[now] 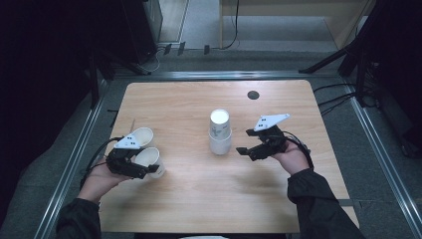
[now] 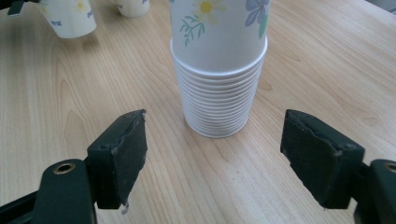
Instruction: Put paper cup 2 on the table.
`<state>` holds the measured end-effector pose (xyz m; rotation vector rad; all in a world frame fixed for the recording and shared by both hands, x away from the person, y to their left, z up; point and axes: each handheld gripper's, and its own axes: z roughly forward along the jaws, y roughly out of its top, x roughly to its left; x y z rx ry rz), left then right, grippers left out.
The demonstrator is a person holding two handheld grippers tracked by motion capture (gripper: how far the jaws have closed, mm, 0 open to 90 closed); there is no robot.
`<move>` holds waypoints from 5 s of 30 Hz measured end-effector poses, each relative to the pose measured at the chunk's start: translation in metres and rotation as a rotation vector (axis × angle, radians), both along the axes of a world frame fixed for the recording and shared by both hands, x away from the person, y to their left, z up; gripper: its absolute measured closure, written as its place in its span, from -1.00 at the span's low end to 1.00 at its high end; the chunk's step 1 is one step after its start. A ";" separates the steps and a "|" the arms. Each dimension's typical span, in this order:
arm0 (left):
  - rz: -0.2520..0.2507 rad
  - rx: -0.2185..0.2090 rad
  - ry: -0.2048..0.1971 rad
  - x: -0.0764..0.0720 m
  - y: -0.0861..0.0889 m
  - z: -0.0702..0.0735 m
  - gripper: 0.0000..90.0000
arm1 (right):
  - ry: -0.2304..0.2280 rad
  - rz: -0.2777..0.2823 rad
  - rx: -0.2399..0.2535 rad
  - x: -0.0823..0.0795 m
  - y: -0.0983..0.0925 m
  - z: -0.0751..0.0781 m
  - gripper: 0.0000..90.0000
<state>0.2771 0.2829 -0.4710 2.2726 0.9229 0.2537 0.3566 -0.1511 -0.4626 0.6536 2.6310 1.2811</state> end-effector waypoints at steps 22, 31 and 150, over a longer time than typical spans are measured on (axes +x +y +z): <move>0.011 0.053 0.038 0.003 -0.003 -0.011 -0.51 | 0.003 0.010 -0.012 -0.001 0.002 -0.001 -0.49; -0.016 0.075 0.053 0.003 -0.008 -0.013 -0.56 | 0.002 0.013 -0.016 -0.001 0.003 -0.001 -0.49; -0.233 -0.069 0.017 0.003 -0.174 0.006 -0.71 | 0.030 -0.016 -0.095 -0.050 -0.024 -0.018 -0.50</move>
